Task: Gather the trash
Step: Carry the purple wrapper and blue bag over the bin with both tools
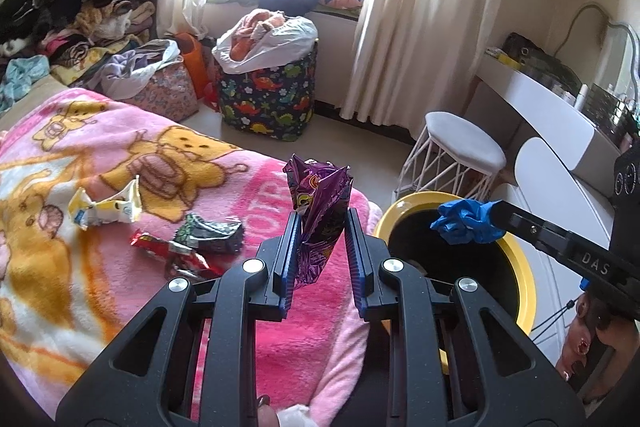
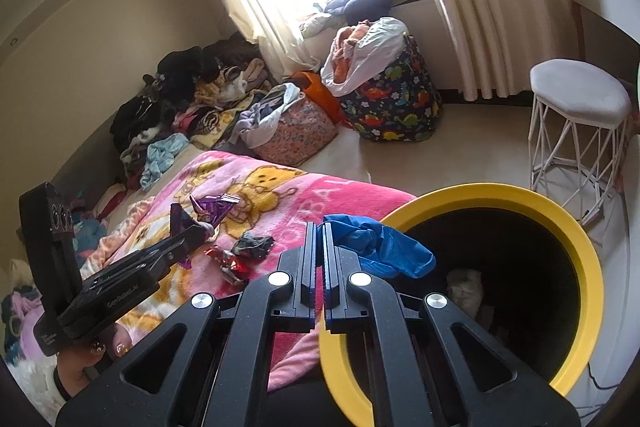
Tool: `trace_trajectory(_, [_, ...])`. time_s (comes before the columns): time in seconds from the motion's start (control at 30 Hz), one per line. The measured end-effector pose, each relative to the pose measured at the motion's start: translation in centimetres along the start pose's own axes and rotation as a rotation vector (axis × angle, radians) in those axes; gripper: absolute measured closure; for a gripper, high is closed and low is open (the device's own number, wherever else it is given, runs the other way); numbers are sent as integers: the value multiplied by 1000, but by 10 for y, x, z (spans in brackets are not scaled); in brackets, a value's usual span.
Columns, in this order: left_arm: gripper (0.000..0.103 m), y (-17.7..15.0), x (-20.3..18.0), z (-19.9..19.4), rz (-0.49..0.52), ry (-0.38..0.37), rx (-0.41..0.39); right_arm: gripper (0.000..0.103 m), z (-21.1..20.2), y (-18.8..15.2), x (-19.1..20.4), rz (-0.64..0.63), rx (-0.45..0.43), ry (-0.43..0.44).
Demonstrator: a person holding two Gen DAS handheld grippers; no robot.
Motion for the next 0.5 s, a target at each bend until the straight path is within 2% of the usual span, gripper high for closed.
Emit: trace_trajectory(0.5, [86,-12,-40,7,70,-57,32,100,-13,-8,-40,79,-16,-72])
Point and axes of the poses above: each gripper's, at about its wrist camera, not at the fingertips, and z roughly the way its jaws point, x to its left, y to its top, the point moved 9 cm from there along z, roughly the way its jaws point, and after that the axes turned 8 degrees about -z, right-handed, at the moved point
